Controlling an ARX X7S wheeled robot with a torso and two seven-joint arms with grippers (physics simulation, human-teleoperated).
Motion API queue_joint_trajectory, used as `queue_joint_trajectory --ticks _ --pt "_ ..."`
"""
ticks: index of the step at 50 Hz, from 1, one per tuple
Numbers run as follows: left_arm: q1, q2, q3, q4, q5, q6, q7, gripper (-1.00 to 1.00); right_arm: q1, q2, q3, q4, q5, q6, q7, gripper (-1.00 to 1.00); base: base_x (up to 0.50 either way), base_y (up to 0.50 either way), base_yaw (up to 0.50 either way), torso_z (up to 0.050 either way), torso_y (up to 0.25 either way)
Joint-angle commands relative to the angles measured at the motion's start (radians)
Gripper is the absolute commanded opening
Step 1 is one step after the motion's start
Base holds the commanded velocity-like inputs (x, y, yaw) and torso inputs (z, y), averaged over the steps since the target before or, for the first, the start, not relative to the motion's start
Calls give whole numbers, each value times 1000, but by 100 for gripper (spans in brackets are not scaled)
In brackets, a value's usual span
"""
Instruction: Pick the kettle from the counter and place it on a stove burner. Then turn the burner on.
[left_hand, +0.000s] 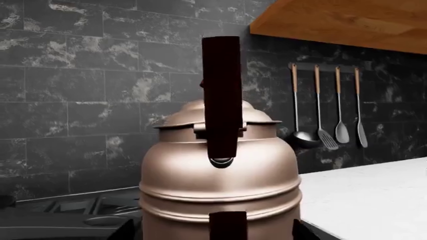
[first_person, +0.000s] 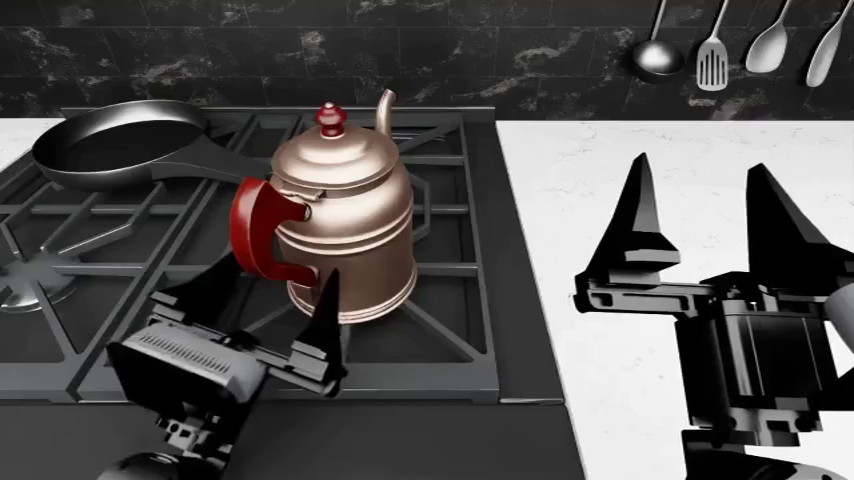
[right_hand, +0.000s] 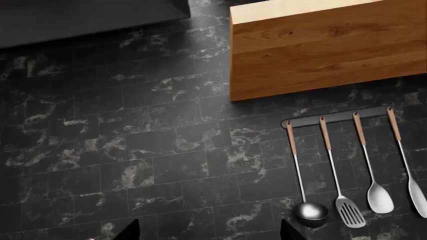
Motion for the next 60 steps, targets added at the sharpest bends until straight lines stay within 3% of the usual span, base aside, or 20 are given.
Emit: queue_joint_trajectory --ticks 1,11,22,33,42,60 --pt "58 -32 -18 113 -17 -12 -29 100 0 4 1 0 5 -3 4 100 0 0 0 0 0" --pt "122 -55 -48 226 27 0 -84 100 0 8 2 -6 12 1 11 100 0 0 0 0 0" --pt "165 -25 -111 257 47 75 -144 100 4 11 -8 -8 12 10 21 100 0 0 0 0 0" --pt "17 -39 -83 330 94 -92 -213 100 37 25 -24 -28 2 95 80 100 -445 18 0 0 0" --pt "13 -26 -95 299 89 -56 -215 100 41 27 -41 -22 -12 100 86 100 -500 4 0 0 0" --pt "-4 -24 -68 307 107 -99 -236 100 35 34 -53 -13 -38 80 86 100 -296 445 0 0 0"
